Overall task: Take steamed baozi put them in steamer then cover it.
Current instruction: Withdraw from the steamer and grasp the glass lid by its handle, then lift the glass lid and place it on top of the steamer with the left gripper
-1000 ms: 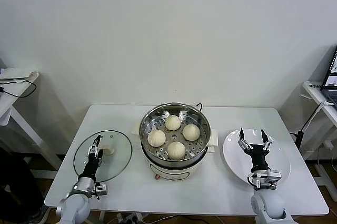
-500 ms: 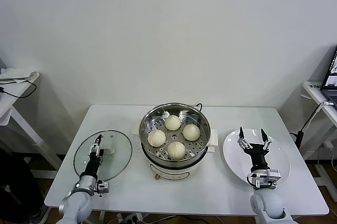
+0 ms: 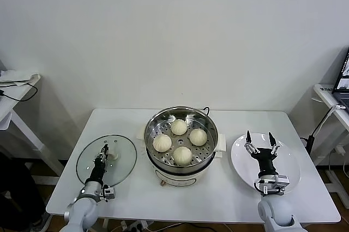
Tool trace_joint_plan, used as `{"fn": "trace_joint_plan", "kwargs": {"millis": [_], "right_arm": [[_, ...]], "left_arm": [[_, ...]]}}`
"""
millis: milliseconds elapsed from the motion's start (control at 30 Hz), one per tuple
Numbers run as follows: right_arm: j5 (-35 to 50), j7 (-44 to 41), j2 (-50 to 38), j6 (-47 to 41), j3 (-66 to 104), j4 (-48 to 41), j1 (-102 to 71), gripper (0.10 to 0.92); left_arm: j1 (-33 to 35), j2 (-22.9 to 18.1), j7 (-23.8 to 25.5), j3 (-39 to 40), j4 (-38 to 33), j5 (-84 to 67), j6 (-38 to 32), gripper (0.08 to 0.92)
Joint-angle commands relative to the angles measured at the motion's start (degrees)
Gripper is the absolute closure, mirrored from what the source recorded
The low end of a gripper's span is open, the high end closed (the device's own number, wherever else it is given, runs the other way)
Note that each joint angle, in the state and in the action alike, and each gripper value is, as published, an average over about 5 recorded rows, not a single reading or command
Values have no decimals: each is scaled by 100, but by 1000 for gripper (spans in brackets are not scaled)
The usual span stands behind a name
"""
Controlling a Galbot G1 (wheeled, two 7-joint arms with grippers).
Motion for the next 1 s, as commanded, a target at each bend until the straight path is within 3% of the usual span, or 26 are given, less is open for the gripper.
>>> {"fn": "trace_joint_plan", "kwargs": {"millis": [33, 167, 433, 800, 1000], "right_arm": [[-15, -2, 10, 9, 8, 9, -6, 203], [-26, -7, 16, 18, 10, -3, -1, 203], [-83, -14, 73, 31, -41, -1, -4, 203], [-73, -6, 77, 27, 24, 19, 3, 203], [-59, 2, 60, 20, 81, 42, -9, 203]], "left_arm": [[-44, -31, -22, 15, 38, -58, 13, 728], [-27, -28, -116, -16, -21, -150, -22, 800], [314, 152, -412, -370, -874, -391, -160, 803], [954, 442, -332, -911, -3332, -758, -26, 803], [1032, 582, 191, -281, -4667, -899, 626, 803]]}}
